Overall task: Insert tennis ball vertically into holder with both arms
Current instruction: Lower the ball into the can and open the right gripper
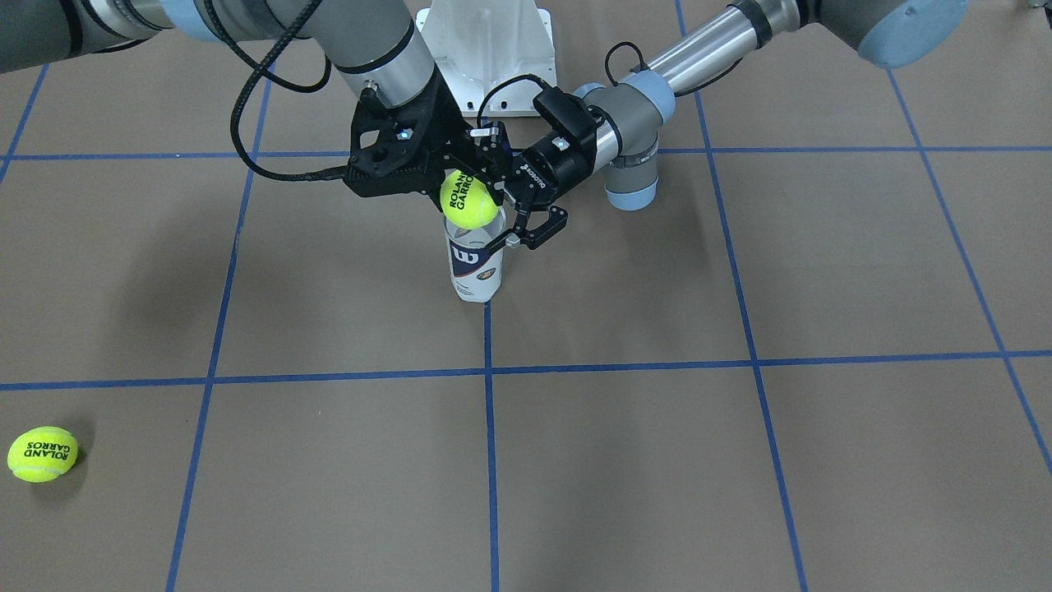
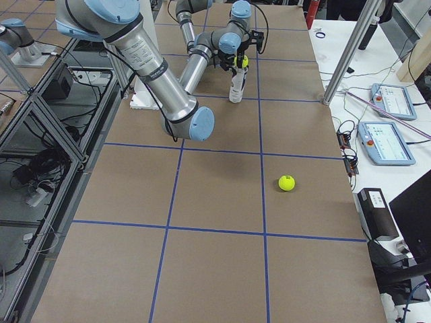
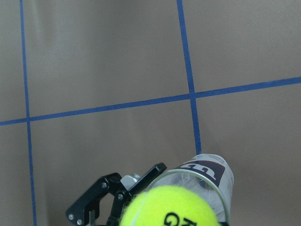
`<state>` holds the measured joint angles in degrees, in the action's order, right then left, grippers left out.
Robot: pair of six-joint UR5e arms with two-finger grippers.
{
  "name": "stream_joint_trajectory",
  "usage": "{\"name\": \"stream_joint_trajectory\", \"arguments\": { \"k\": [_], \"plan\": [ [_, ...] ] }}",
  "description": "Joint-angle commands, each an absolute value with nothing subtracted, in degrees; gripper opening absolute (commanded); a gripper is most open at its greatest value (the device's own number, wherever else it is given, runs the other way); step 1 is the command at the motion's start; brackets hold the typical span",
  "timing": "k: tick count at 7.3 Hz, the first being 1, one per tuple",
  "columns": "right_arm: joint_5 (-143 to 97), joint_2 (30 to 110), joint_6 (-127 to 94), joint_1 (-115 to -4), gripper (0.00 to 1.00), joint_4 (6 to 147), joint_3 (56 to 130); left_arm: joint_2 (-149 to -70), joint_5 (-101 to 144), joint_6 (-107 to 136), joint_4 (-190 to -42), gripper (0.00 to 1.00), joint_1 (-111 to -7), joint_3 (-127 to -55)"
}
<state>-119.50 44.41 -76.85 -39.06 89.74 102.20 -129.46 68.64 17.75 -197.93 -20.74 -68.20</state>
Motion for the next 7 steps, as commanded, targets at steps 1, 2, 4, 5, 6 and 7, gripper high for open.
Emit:
{"name": "stream_joint_trajectory", "arguments": {
  "k": [1,2,4,5,6,7],
  "plan": [
    [-119.44,44.47,-76.82,-38.94,0.0,89.74,101.78,-129.46,68.64,17.75,-197.93,0.87,-20.74,-68.2],
    [-119.44,44.47,-76.82,-38.94,0.13,89.74,101.69,-129.46,68.64,17.75,-197.93,0.87,-20.74,-68.2],
    [-119.44,44.47,-76.82,-38.85,0.62,89.74,101.43,-129.46,68.64,17.75,-197.93,0.87,-20.74,-68.2],
    [-119.36,44.47,-76.82,-38.85,0.76,89.74,101.43,-129.46,68.64,17.75,-197.93,0.87,-20.74,-68.29],
    [-119.27,44.56,-76.82,-38.85,0.96,89.65,101.34,-129.55,68.64,17.75,-197.93,0.87,-20.74,-68.29],
    [-118.92,44.56,-76.82,-38.76,0.98,89.74,101.34,-129.46,68.64,17.75,-197.93,0.87,-20.74,-68.38]
  ]
}}
